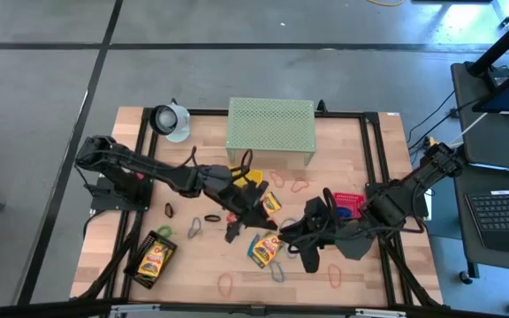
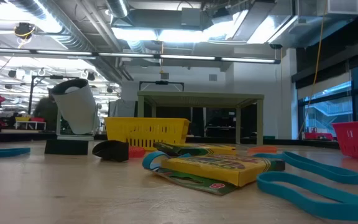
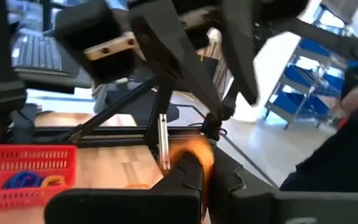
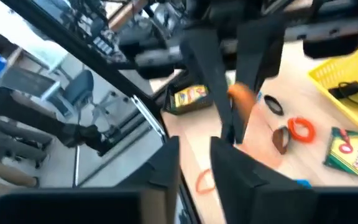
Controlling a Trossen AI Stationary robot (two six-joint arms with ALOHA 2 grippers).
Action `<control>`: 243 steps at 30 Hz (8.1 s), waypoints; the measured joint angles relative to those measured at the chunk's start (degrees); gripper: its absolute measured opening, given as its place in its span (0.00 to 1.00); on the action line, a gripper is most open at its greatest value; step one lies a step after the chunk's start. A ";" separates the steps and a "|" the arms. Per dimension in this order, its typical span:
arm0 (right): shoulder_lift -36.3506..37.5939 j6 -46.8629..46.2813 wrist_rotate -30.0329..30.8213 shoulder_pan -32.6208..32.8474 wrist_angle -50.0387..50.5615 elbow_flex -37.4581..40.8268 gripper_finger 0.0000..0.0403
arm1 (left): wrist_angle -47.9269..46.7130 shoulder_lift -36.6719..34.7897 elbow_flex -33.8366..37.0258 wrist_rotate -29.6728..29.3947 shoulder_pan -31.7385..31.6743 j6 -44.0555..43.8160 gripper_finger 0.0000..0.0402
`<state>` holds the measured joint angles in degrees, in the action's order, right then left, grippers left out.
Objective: Pick & Place Office Desk Supplies
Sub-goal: Put the orange rubber band into the yellow bin, then put the black rubber band into the yellow bin
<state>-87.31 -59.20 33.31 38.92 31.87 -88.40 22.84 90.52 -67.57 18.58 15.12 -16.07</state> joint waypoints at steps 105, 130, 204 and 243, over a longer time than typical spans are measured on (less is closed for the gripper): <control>9.60 -4.85 18.18 13.86 18.21 0.02 0.24 | -57.35 6.32 12.00 -18.33 3.23 -4.72 0.47; 9.60 -4.43 18.12 14.93 17.90 0.02 0.24 | -69.88 7.72 0.01 -15.09 2.03 -9.12 0.01; 9.62 1.32 16.58 18.02 22.81 0.02 0.24 | -87.97 -7.97 14.45 -15.81 4.54 -74.27 0.44; 13.09 -0.81 17.25 20.72 22.76 0.02 0.24 | -76.75 -15.04 32.61 -12.82 5.92 -84.87 0.43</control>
<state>-74.22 -60.02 50.56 59.64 54.63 -88.38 -53.91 75.48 -34.96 5.76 21.04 -100.95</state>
